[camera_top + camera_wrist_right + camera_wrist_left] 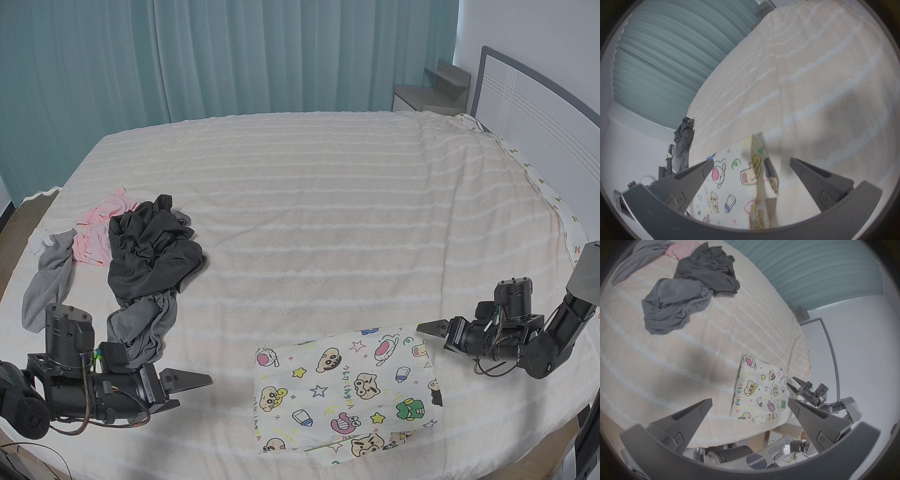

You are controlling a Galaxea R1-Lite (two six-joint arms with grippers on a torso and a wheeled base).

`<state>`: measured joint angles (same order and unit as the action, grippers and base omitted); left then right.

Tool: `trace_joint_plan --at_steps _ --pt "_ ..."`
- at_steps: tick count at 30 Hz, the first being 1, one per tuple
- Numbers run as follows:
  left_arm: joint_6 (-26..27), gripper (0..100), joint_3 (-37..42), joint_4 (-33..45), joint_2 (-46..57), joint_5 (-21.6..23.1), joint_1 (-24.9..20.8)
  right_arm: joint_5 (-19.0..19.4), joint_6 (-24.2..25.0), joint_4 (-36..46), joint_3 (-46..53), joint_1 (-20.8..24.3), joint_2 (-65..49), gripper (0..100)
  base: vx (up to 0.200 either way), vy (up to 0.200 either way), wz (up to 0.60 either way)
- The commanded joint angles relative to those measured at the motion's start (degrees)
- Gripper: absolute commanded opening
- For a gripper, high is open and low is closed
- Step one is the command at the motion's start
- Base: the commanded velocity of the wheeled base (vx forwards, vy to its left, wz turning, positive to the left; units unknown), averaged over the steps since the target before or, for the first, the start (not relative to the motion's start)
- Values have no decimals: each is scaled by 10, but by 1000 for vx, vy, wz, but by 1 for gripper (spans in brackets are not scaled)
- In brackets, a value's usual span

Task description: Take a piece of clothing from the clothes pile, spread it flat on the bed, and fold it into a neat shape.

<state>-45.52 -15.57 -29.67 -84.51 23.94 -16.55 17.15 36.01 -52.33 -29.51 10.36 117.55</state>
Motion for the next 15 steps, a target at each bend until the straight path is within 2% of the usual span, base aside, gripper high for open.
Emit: trace_joint_plan --at_steps 1,5,15 --pt "-11 100 -33 -59 -124 -57 -66 17 5 -3 51 26 -47 100 0 0 0" --pt "-27 100 -59 -97 -195 -92 -92 17 33 -14 50 53 -42 100 0 0 0" --pt "-25 100 -96 -136 -280 -92 -99 18 33 -68 68 60 10 100 0 0 0"
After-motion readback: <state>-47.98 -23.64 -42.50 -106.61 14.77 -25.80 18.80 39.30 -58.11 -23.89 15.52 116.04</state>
